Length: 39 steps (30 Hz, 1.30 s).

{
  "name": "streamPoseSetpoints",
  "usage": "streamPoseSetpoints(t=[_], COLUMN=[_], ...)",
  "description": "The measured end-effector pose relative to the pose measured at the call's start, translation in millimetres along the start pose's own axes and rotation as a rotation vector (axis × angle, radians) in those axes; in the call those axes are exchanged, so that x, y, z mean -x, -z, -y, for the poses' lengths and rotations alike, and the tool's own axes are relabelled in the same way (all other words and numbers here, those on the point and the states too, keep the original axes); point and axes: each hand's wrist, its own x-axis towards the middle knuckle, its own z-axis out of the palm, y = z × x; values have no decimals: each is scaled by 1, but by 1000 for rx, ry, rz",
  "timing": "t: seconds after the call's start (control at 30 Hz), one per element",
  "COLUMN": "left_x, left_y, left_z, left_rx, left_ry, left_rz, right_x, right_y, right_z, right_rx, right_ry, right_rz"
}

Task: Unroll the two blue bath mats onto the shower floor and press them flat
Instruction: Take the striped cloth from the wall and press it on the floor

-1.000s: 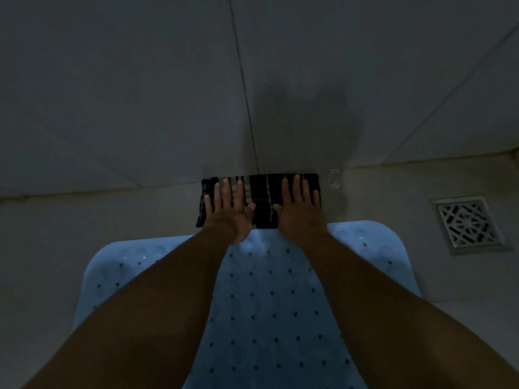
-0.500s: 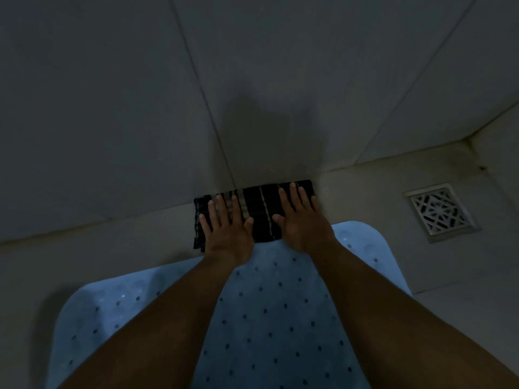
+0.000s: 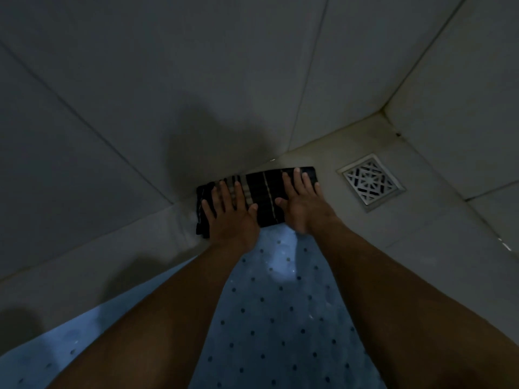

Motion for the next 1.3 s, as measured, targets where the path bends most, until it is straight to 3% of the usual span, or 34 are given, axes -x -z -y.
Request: streamPoseSetpoints(t=[0.27,0.97,1.2,1.3], left_x=[-16,-64,-54,-55], left_y=[6,24,13,22], left_z=[-27,-127,-144,-145], left_rx=[-107,-460,-489,-519], left_ry=[-174,-832,-840,-844], left_rz=[22,159,179,219], right_x=[11,91,99,96], right_y=[1,-27,-26,-17], right_z=[-23,-61,-72,-68], right_rx=[-95,-358,-292,-396], right_ry=[-159,-642,-704,-712], right_rz=[2,-154,-129,-114])
